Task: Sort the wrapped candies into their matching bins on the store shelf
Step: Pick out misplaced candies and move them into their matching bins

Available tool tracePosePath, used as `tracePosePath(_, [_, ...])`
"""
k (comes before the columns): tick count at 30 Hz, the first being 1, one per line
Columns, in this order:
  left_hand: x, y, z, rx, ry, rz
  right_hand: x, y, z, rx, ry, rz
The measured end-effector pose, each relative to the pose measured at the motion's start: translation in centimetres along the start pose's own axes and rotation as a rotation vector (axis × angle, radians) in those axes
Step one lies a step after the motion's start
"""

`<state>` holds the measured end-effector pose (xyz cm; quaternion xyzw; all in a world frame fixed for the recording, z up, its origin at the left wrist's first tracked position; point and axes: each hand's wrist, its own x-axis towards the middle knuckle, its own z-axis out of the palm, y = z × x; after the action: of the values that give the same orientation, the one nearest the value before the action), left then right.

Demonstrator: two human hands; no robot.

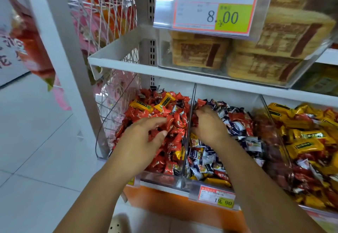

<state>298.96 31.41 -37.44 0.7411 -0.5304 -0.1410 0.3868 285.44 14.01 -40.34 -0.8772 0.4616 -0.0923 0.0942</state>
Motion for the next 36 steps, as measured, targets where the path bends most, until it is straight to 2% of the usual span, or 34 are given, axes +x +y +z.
tracePosePath(4, [0.0,-0.4,-0.8,-0.023,0.025,-0.022,-0.4,0.1,-0.3,0.052,0.029,-0.021])
tracePosePath(9, [-0.2,-0.5,-1.4,-0.058,0.054,-0.038,-1.6,0.9,-2.7,0.607,0.051,0.101])
tracePosePath(13, [-0.4,-0.9,-1.9,-0.035,0.054,-0.046,-2.3,1.7,-5.4,0.916,0.104,0.183])
tracePosePath(16, [-0.7,-1.0,-2.2,-0.018,0.062,-0.056,-2.9,1.1,-6.7,1.106,0.141,0.160])
tracePosePath(19, [-1.1,-1.4,-2.7,-0.018,0.073,-0.073,-3.2,-0.1,-7.1,1.105,0.178,0.147])
tracePosePath(25, [-1.4,-2.4,-3.5,0.006,0.073,-0.092,-3.8,0.0,-6.8,0.818,0.259,0.212])
tracePosePath(27, [-1.3,-2.5,-3.6,-0.001,0.076,-0.099,-3.9,-0.6,-6.8,0.738,0.321,0.182])
tracePosePath(29, [-1.2,-2.6,-3.7,-0.006,0.083,-0.102,-3.9,-2.4,-6.9,0.766,0.360,0.100])
tracePosePath(31, [-1.3,-2.6,-3.7,-0.007,0.086,-0.107,-3.7,-4.4,-6.5,0.805,0.277,0.008])
tracePosePath(34, [-1.4,-2.6,-3.6,0.009,0.082,-0.110,-3.3,-6.1,-5.3,0.882,0.044,-0.073])
tracePosePath(36, [-1.4,-2.8,-3.6,0.034,0.076,-0.109,-2.9,-6.1,-5.0,0.943,0.012,-0.078])
